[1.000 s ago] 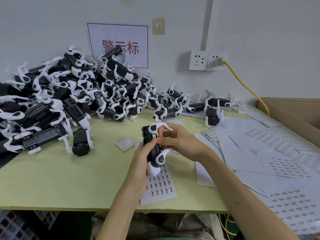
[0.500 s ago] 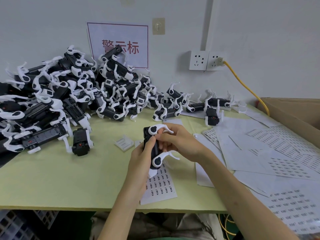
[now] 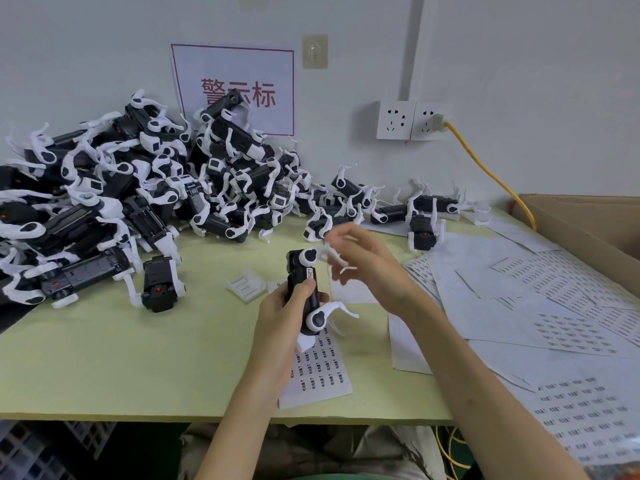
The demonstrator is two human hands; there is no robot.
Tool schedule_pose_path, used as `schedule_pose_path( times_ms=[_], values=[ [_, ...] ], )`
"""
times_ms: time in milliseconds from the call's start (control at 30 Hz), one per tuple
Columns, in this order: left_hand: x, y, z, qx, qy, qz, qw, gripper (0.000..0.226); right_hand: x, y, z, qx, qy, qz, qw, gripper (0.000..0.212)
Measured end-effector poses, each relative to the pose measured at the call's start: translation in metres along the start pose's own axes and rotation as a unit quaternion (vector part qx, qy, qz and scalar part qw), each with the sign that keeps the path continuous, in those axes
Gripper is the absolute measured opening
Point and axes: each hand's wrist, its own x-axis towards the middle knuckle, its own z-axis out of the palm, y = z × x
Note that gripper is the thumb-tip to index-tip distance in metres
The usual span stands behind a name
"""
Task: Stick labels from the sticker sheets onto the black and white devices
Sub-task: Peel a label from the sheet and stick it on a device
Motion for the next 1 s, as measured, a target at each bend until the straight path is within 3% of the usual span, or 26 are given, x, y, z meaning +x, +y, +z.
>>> schedule_pose_path(
  times_ms=[67,133,200,333,433,500,633,700,800,900,1000],
  values=[
    [-0.002,0.001,0.001,-0.003,-0.012,0.005,1.000,0.026,0.002,-0.001,0.000,0.043,0.046,0.007,0.998,0.033],
    [-0.003,0.002,0.001,-0.007,-0.026,0.009,1.000,0.029,0.003,-0.001,-0.002,0.038,0.032,0.041,0.998,0.049],
    [-0.003,0.003,0.000,-0.008,-0.030,0.012,0.999,0.034,0.002,0.000,-0.005,-0.014,-0.017,0.069,0.997,0.050],
    [-0.005,0.005,0.001,0.000,-0.036,0.019,0.999,0.071,0.000,-0.004,-0.005,-0.095,-0.069,0.099,0.988,0.050],
    [-0.003,0.003,0.004,-0.025,-0.028,-0.016,0.999,0.056,-0.007,-0.010,-0.009,-0.064,-0.147,0.119,0.980,0.051],
    [-0.001,0.001,0.003,-0.018,0.002,-0.024,1.000,0.054,-0.011,-0.014,-0.015,-0.054,-0.197,0.104,0.973,0.069],
    [0.002,-0.002,-0.005,-0.006,0.041,0.048,0.998,0.041,-0.015,-0.016,-0.025,-0.054,-0.219,0.082,0.971,0.098],
    [0.001,-0.001,-0.004,0.003,0.028,0.051,0.998,0.036,-0.014,-0.015,-0.025,-0.082,-0.180,0.116,0.973,0.092],
    [0.000,-0.001,0.000,0.074,-0.045,0.052,0.995,0.036,-0.010,-0.011,-0.025,-0.098,-0.071,0.146,0.982,0.055],
    [-0.002,-0.003,0.000,0.121,-0.086,0.057,0.987,0.046,-0.007,-0.011,-0.028,-0.039,0.053,0.110,0.992,0.033],
    [-0.002,-0.004,0.002,0.134,-0.073,0.070,0.986,0.050,-0.003,-0.009,-0.028,0.015,0.136,0.078,0.988,0.030]
  ],
)
